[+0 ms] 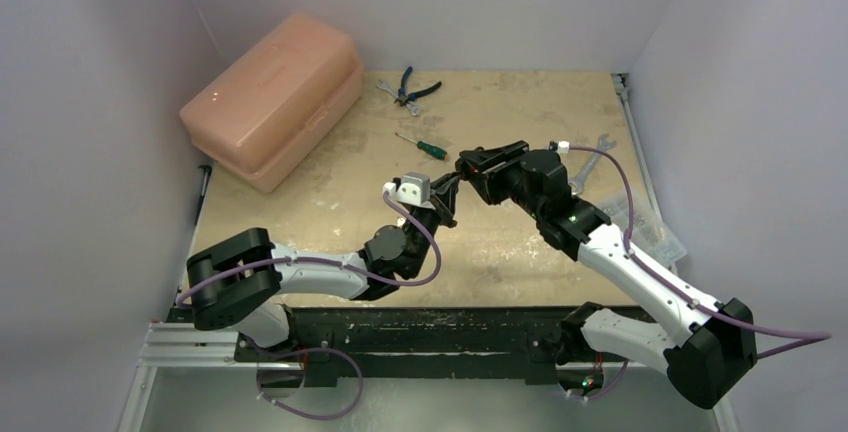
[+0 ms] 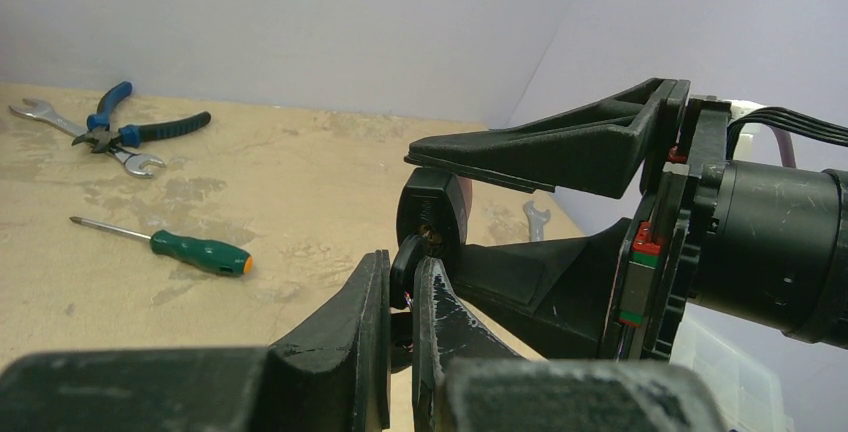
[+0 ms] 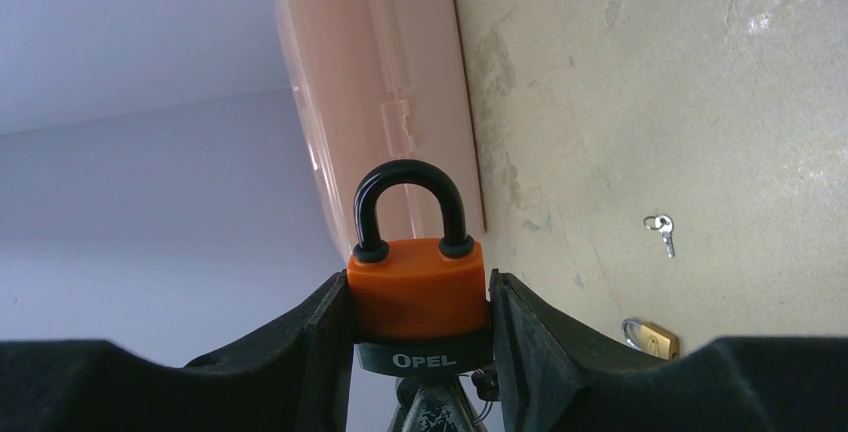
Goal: Unlock with the key
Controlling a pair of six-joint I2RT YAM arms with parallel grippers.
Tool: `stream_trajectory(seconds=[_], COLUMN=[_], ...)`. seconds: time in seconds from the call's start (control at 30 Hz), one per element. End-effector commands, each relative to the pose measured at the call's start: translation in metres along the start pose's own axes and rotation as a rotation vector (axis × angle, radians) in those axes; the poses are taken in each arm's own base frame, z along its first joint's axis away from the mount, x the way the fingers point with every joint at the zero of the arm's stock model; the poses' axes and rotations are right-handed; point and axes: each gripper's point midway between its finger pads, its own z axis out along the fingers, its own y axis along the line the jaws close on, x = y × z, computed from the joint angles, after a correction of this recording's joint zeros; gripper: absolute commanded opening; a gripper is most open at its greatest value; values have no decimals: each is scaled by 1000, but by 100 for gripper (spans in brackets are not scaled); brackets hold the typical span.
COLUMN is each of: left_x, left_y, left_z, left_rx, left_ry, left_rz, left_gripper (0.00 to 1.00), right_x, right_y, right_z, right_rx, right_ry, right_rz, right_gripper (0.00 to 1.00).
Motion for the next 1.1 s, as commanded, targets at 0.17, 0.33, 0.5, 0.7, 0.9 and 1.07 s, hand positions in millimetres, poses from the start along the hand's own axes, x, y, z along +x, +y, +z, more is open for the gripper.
stream_trajectory(seconds=[0.17, 0.33, 0.5, 0.7, 0.9, 1.07], left_x=[-34, -34, -30, -29, -25, -22], left_y=[-35, -37, -40, -41, -41, -39], left_z=[1, 2, 4, 7, 10, 10], left_rx=[126, 134, 140, 138, 133, 130], left_ry=[-65, -70, -70, -77, -78, -76], left_rz=[-105, -103, -100, -100, -99, -87], left_gripper=[0, 0, 0, 0, 0, 0], right_x=[27, 29, 34, 54, 68, 71], right_y=[48, 49, 50, 47, 50, 50], right_z=[-22, -24, -27, -27, -32, -33], right_rx=[-136, -136, -138, -135, -142, -141], right_ry=[123, 129, 140, 193, 230, 240], right_rz=[-22, -25, -31, -26, -28, -33], right_gripper=[0, 0, 0, 0, 0, 0])
